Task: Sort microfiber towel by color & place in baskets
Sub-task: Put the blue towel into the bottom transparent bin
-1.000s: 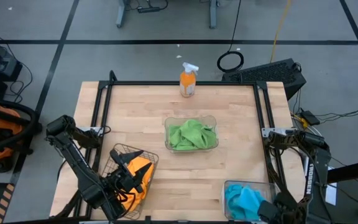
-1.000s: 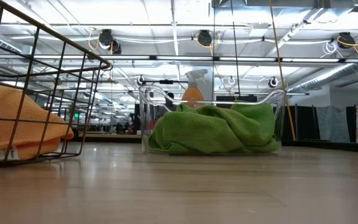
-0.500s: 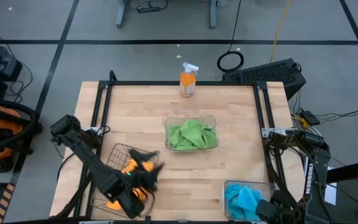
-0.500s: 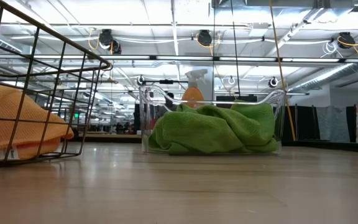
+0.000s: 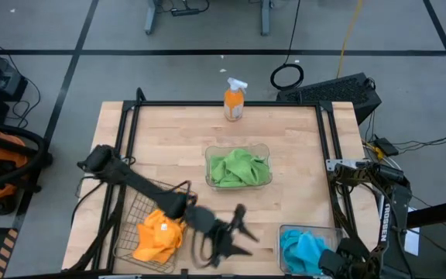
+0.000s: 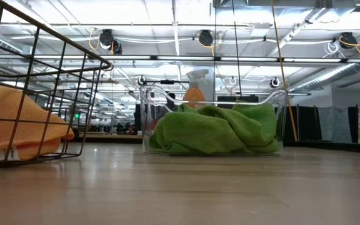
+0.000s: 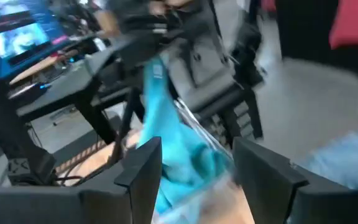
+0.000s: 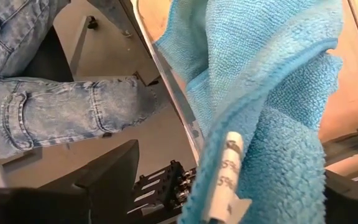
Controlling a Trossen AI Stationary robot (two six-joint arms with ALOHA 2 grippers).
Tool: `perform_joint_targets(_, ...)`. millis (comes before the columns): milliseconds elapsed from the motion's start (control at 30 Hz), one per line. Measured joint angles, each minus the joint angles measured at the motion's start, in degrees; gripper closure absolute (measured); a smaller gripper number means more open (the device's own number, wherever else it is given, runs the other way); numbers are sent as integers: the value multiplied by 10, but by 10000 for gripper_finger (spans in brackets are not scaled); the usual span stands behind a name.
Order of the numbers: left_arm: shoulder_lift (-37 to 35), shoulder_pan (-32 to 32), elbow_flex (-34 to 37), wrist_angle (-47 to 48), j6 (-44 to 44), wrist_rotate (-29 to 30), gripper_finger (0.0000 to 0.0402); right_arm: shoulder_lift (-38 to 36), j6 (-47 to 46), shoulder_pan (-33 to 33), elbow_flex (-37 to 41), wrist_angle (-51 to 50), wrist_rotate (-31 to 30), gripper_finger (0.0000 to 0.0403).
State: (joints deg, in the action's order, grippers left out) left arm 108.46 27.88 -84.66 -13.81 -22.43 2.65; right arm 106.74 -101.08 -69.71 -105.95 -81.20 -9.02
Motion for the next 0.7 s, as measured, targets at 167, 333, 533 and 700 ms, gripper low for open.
perform_joint_targets(167,64,-53,0,-110,42,-65,190,0,15,2,0,-8,-11,90)
perform_joint_targets(333,123,-68,-30,-182,71,-96,160,0,31,17,0,-13,-47,90)
perform_joint_targets(533,197,-73,-111,-176,72,-96,124,0,58,45,0,-11,-60,90)
perform_joint_targets(700,245,-71,-188,-160,72,-120,116,0,101,74,0,17,-103,90)
